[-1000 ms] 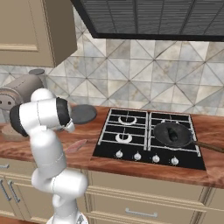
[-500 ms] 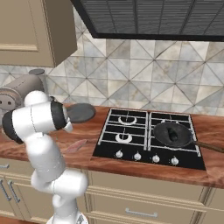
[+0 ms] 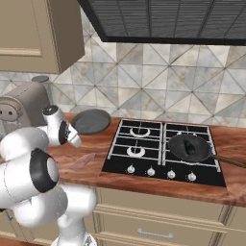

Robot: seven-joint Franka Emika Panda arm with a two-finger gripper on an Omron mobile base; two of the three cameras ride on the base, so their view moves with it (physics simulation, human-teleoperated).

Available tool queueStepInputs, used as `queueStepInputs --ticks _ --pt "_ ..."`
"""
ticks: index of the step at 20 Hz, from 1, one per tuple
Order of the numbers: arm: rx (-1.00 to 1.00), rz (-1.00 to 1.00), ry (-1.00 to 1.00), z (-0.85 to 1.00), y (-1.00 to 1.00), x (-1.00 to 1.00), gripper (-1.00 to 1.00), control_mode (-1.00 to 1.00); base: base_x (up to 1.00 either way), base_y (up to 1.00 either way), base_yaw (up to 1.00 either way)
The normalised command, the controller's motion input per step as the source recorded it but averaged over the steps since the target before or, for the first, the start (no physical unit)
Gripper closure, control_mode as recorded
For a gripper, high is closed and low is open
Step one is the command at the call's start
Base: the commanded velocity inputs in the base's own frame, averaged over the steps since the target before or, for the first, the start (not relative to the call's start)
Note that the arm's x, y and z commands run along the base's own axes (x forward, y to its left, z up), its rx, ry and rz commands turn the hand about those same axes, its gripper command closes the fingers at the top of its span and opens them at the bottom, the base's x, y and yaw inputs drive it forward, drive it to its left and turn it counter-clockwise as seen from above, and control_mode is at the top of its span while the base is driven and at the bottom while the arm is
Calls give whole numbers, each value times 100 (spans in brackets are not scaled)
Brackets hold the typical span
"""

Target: Place both pans onto different burners. Then place the eggplant and the steak on different pans.

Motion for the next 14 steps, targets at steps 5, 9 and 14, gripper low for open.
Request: queueStepInputs --ticks 5,9,14 --pt "0 0 0 98 -51 -63 100 -100 0 0 0" --pt "0 0 1 98 -35 -59 100 -100 0 0 0" --pt "1 -7 7 45 -21 -52 100 -100 0 0 0"
